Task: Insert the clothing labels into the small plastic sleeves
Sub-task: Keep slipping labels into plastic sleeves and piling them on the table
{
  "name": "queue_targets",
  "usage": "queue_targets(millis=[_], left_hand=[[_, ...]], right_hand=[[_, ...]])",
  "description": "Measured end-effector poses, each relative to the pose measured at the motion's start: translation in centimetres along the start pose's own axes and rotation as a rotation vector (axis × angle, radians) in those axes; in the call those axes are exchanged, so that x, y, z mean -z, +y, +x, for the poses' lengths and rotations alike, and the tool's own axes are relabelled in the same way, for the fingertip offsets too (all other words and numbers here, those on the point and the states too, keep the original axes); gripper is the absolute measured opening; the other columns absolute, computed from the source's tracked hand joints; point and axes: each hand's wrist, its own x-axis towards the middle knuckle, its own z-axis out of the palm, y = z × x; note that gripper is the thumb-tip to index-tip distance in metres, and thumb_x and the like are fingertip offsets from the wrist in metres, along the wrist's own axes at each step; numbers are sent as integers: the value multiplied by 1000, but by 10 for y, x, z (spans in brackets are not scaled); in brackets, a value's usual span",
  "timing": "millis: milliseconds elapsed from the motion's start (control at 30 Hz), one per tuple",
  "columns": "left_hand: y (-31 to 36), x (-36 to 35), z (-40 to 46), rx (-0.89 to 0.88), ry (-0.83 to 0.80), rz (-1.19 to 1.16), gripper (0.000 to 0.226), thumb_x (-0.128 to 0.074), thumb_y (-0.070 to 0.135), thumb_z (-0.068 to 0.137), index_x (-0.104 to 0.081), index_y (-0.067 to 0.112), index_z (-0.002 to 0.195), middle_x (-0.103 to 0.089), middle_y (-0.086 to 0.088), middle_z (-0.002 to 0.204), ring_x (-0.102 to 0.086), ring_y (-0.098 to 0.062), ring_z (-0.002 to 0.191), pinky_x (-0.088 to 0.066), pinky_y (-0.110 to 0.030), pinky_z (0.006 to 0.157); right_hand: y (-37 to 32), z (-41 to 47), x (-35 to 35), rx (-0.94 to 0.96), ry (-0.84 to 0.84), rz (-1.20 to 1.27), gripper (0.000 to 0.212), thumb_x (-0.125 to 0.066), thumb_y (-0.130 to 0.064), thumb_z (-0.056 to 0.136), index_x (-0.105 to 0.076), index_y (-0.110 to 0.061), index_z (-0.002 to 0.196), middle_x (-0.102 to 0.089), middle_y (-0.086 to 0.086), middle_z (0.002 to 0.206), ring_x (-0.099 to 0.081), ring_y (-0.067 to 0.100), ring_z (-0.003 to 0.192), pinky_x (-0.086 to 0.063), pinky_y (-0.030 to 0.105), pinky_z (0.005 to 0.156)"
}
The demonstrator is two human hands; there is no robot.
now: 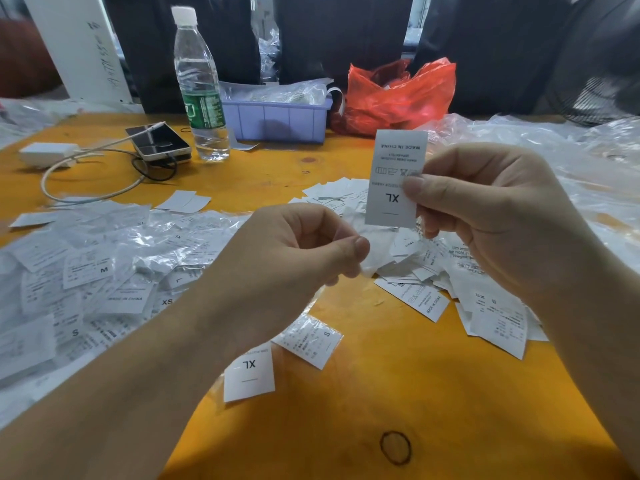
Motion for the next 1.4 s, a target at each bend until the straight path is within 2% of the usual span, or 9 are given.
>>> queue_targets(millis=[167, 333, 400, 467, 600, 733, 900, 1133, 1400], left_hand=[[0, -2, -2, 4, 19, 66, 12, -72, 27, 80, -71, 19, 71, -72, 5, 65, -58, -3, 55, -42, -10, 48], [-2, -2, -1, -2, 27, 123, 9, -71, 29, 83, -70, 23, 76, -72, 8, 68, -61, -20, 60, -49, -25, 55], [-3, -1, -1, -11, 22, 140, 10, -71, 29, 84, -70, 22, 77, -72, 8, 69, -62, -18, 62, -50, -28, 59], [-4, -1, -1, -23, 21, 155, 12, -71, 29, 84, -71, 21, 77, -72, 8, 70, -62, -12, 61, -50, -25, 58], [-5, 0, 0, -32, -1, 146, 12, -70, 29, 85, -72, 20, 78, -71, 0, 73, -61, -21, 64, -45, -17, 51], [-2, 0, 0, -21, -35, 37, 9, -70, 21, 85, -73, 15, 78, -71, 4, 67, -57, -1, 55, -41, -7, 49], [-2, 0, 1, -9, -41, -15, 7, -71, 20, 83, -72, 19, 75, -71, 5, 65, -56, 0, 55, -40, -7, 49], [-2, 1, 0, -2, -38, 2, 26, -72, 41, 66, -72, 16, 75, -72, 4, 66, -59, -1, 57, -42, -9, 49], [-1, 1, 1, 8, -32, -5, 28, -72, 42, 63, -71, 18, 76, -71, 3, 65, -58, -2, 57, -43, -10, 49]], right_hand=[[-2, -2, -4, 13, -3, -85, 14, -67, -22, 81, -75, -20, 70, -76, 7, 86, -55, 21, 58, -51, 29, 57], [-4, -6, -9, 37, -7, -137, 12, -66, -22, 81, -71, -14, 74, -76, 4, 83, -56, 17, 58, -51, 28, 56], [-4, -7, -11, 50, -2, -182, 13, -67, -24, 81, -71, -13, 76, -76, 3, 83, -59, 13, 60, -51, 30, 57], [-3, -8, -14, 61, 0, -205, 14, -67, -25, 81, -71, -12, 78, -76, 1, 85, -63, 12, 63, -51, 28, 58], [-2, -10, -20, 94, 10, -257, 17, -65, -26, 83, -70, -11, 78, -76, -3, 90, -67, 8, 70, -50, 20, 59], [-2, -10, -20, 52, 25, -179, 15, -65, -26, 82, -70, -13, 76, -77, -3, 86, -60, 9, 61, -51, 25, 59], [0, -7, -18, -39, -43, -96, 18, -66, -26, 78, -71, -9, 79, -75, 9, 89, -57, 23, 65, -52, 37, 64], [-3, -3, -7, -42, 7, 37, 13, -67, -20, 79, -75, -18, 69, -73, 16, 90, -54, 18, 63, -48, 28, 60], [-3, -2, -6, -47, 12, 36, 14, -67, -21, 80, -76, -19, 70, -74, 13, 90, -54, 17, 62, -49, 26, 60]])
